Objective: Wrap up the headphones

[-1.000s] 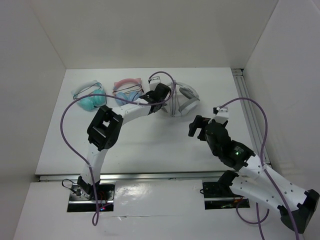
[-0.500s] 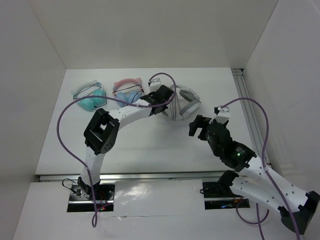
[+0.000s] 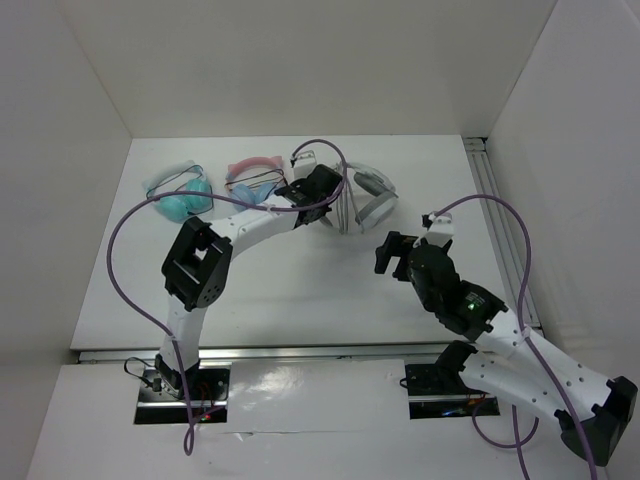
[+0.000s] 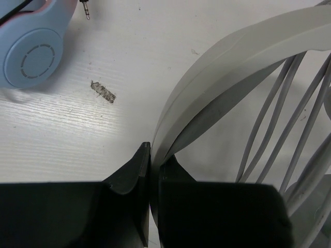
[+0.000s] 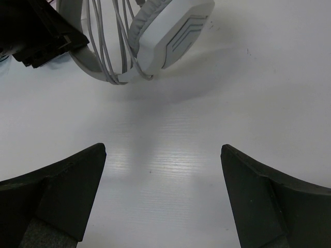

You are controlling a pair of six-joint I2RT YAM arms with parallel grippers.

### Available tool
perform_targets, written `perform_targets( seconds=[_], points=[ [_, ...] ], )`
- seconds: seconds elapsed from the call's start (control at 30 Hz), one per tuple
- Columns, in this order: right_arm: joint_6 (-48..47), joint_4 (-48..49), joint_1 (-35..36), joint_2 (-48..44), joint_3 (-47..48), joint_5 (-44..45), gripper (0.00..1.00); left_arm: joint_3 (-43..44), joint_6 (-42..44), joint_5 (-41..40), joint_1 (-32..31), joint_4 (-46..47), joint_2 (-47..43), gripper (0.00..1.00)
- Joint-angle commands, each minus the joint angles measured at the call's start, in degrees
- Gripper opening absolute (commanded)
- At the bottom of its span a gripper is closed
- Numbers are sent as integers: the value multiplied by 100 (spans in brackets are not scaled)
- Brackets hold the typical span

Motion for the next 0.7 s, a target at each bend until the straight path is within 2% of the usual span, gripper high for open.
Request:
perform_targets(
  seconds=[0.0,0.3,0.5,0.67],
  points=[
    [-108,432,33,46,-45,21,99,245,-251,-182,-12,509,-95,0],
    [-108,380,33,30,-45,21,99,7,-497,-130,-13,238,-507,0],
    [-108,380,33,-85,-45,-32,99,7,-752,37,-65,-141,-377,0],
    [-160,433,33,-15,-45,-32,99,-63,-752,107,-66,-89,-324,0]
  ],
)
